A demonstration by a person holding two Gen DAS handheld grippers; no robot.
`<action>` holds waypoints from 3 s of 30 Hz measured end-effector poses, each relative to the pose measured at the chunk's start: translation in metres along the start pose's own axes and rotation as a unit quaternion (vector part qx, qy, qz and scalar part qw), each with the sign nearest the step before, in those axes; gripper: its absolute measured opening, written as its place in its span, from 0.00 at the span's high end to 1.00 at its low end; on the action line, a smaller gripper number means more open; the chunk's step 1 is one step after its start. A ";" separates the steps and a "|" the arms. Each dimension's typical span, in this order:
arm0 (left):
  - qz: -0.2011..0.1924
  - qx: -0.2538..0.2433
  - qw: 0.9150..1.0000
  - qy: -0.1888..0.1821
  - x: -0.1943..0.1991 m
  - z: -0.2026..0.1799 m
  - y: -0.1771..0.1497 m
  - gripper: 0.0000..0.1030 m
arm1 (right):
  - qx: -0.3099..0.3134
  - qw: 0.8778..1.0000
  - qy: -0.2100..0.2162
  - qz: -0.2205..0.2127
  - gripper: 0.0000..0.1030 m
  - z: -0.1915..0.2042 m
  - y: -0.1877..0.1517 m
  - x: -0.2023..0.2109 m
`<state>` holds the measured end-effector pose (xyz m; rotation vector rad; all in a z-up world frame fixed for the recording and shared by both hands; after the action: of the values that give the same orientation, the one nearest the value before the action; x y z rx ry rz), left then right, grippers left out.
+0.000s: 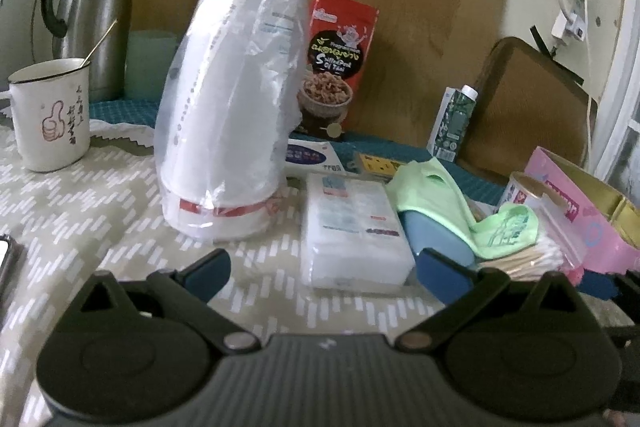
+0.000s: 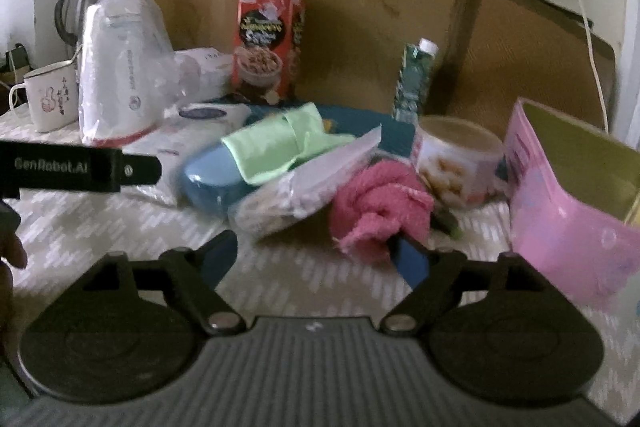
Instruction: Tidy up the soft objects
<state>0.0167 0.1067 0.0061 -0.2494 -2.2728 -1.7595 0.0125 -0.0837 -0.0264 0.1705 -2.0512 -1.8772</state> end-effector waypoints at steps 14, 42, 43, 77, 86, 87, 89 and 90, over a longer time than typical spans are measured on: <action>0.012 0.012 1.000 0.000 -0.005 0.002 0.000 0.00 | -0.048 0.998 -0.009 -0.033 0.13 -0.023 0.000 0.004; -0.018 0.036 0.999 0.033 0.000 0.009 0.002 0.00 | 0.077 0.994 0.067 -0.026 0.08 0.024 0.002 -0.016; -0.018 0.034 0.999 0.033 0.000 0.009 0.002 0.00 | 0.079 0.994 0.069 -0.017 0.09 0.024 0.001 -0.018; -0.018 0.010 1.000 0.013 0.002 0.002 0.001 0.00 | 0.033 0.996 0.084 -0.016 0.31 0.002 -0.009 0.035; -0.024 -0.002 1.000 0.000 0.004 -0.004 0.001 0.01 | -0.005 0.995 0.091 0.038 0.64 -0.004 -0.008 0.005; -0.023 -0.002 1.000 -0.001 0.004 -0.004 0.001 0.01 | 0.003 0.995 0.089 0.036 0.69 -0.003 -0.008 0.007; -0.023 -0.004 1.000 -0.002 0.004 -0.005 0.001 0.01 | 0.012 0.995 0.091 0.032 0.71 -0.003 -0.010 0.012; -0.024 -0.007 1.000 -0.003 0.004 -0.005 0.001 0.01 | 0.015 0.995 0.091 0.031 0.72 -0.002 -0.011 0.014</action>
<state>0.0139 0.1018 0.0097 -0.2048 -2.2889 -1.8001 -0.0015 -0.0918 -0.0347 0.2727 -1.9394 -1.7280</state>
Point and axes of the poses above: each gripper's, at about its wrist camera, not at the fingertips, and x roughly against the way its jaws point, z to its left, y to its top, the point moved 1 cm from there along -x, roughly the way its jaws point, and after that the axes turned 13 degrees about -z, right-handed, at the moved point
